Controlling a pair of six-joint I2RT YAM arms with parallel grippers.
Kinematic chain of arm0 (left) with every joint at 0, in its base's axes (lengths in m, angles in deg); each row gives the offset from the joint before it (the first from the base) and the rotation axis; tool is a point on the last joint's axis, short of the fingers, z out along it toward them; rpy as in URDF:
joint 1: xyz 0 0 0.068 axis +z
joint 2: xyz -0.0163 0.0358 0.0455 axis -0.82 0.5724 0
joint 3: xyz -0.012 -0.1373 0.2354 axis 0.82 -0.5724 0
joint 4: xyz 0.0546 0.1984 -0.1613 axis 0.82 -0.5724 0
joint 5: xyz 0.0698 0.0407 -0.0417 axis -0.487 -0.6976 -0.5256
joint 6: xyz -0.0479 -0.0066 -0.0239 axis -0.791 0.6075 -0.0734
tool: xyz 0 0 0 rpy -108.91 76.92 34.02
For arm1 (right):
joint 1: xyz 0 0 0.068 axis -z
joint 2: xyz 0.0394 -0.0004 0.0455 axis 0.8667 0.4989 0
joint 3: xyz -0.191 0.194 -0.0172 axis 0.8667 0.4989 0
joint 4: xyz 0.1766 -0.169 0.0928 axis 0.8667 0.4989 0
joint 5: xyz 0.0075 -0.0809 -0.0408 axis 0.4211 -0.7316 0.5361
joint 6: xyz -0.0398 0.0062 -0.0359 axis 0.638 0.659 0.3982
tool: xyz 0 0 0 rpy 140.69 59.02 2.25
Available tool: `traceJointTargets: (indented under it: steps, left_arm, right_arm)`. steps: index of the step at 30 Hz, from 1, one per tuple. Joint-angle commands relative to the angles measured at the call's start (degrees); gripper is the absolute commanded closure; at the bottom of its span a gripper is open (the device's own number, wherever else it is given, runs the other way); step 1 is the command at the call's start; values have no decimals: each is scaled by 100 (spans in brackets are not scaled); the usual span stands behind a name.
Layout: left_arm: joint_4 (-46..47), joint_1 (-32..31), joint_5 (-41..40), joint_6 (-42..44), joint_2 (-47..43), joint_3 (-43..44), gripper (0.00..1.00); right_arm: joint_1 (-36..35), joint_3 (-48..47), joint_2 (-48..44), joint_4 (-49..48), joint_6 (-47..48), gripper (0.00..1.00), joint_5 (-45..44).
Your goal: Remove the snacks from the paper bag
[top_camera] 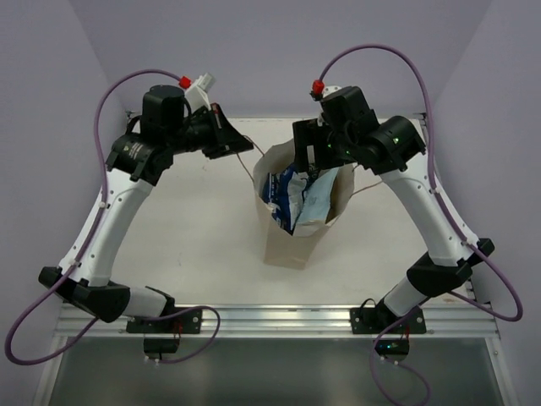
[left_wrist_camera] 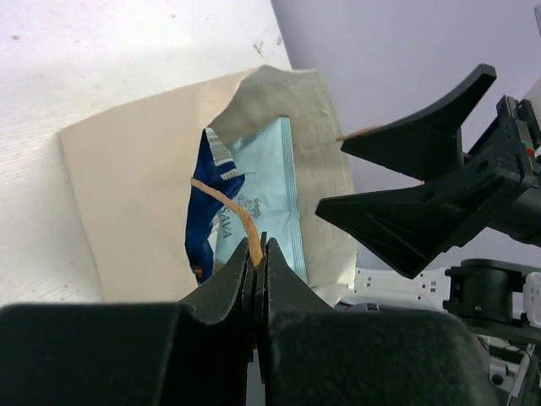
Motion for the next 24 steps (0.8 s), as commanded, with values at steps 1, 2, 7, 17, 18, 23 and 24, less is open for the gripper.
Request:
traceJointTargets:
  steps: [1,2,7,17,18,23,24]
  left_arm:
    - [-68,534,202,235,-494,-55,100]
    - [-103,657,333,261,-582,-99,100]
    - [-516,965,344,525,-635,32,100]
    - [-657,974,326,508,-820,-100,100]
    - [-692,974,317,516,-829,-100,100]
    - [-859,974,291,578,-908,-117,100]
    - [-859,974,291,578,-916,-118,100]
  right_arm:
    - [-31,-261,128,-78,192,14,355]
    - [-57,-279,172,-96,201,15,382]
    - [-198,-481,418,-114,183,16,453]
    - [-698,-1149,1122,-411,-142,16,795]
    - [-751,-1149,1174,-456,-177,16,848]
    - [-830,-1071,1420,-676,-379,16,1023]
    - [-839,-1044,1447,-702,-405,16,1085]
